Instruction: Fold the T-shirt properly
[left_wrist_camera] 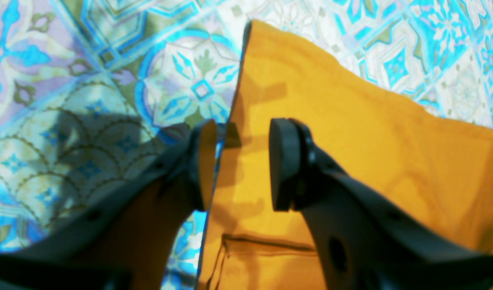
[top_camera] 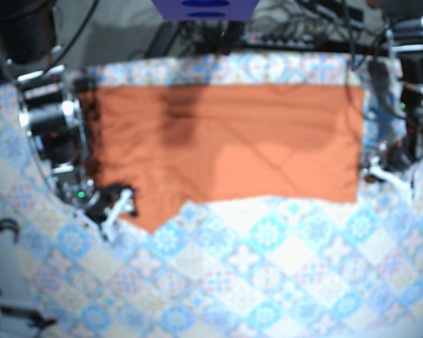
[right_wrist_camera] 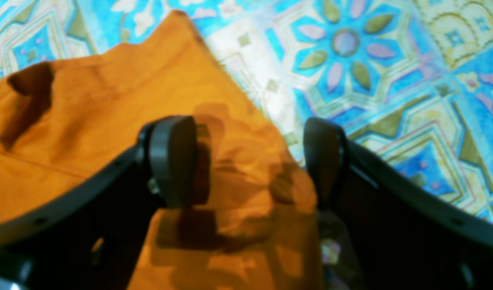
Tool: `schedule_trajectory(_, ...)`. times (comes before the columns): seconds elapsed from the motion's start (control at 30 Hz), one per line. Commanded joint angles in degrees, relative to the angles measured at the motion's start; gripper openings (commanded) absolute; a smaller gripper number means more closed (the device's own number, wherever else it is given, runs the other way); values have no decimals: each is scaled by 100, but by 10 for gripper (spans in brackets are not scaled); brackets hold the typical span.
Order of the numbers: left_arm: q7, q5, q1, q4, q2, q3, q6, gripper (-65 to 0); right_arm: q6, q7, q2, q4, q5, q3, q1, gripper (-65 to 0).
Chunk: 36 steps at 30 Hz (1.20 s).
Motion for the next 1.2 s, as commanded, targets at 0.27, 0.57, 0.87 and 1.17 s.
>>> schedule_trajectory(0.27, -73, -65, -90, 89, -124, -55, -22, -426, 19, 133, 26, 75, 54, -8, 188, -327)
schedule_trajectory(0.57, -73, -82, -19, 89, -107, -64, -22, -426, 19, 133, 26, 75, 54, -588, 188, -458)
schedule_trajectory(0.87, 94, -1252, -389, -1291, -133, -767, -22, -426, 19, 133, 26, 75, 54, -615, 188, -565)
schedule_trajectory(1.17, -2, -1366, -1109, -2320, -10, -837, -31, -426, 19, 133, 26, 75, 54, -615, 100, -564)
